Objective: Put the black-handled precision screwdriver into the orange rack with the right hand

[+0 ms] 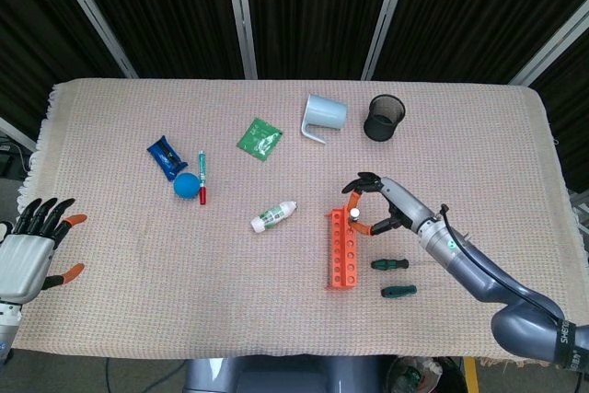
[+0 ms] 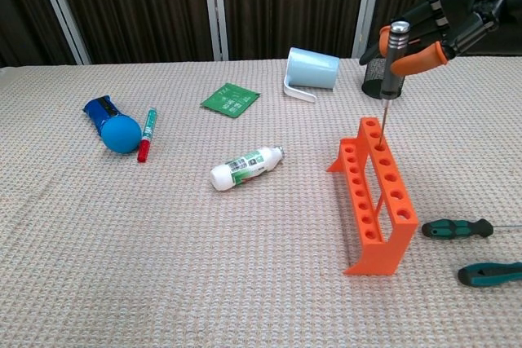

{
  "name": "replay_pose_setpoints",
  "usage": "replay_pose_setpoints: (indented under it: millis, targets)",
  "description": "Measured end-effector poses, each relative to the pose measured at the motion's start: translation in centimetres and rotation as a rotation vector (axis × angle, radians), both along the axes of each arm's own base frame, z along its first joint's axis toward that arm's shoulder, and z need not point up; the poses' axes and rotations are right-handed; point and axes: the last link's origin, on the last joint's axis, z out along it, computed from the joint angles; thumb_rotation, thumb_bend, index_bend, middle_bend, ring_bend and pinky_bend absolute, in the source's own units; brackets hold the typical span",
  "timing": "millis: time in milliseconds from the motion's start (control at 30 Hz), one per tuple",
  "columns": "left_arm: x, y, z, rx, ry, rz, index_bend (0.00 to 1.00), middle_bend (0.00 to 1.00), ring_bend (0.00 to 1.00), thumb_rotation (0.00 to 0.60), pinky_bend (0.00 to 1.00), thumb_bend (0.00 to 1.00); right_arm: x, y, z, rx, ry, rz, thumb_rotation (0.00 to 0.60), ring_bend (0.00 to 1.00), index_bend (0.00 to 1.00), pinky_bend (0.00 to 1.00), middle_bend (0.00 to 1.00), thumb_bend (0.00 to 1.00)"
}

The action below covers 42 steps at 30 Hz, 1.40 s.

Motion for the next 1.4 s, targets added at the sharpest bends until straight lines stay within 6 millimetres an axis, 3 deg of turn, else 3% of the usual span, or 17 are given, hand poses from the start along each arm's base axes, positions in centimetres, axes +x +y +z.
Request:
replay_pose_setpoints:
  millis: [633, 1400]
  targets:
    - [0.2, 0.0, 0.0, -0.003, 0.010, 0.001, 0.24, 0.07, 0.03, 0.600, 0.00, 0.15, -2.2, -0.1, -2.2, 0.039, -0.026, -0.067, 0.600, 0.00, 0.62, 0.04, 0.25, 0.39]
    - [0.3, -0.1, 0.0, -0.007, 0.011, 0.001, 0.24, 0.07, 0.03, 0.600, 0.00, 0.15, -3.2, 0.0, -3.4, 0.034, -0.061, -0.063, 0.600, 0.00, 0.63, 0.03, 0.25, 0.39]
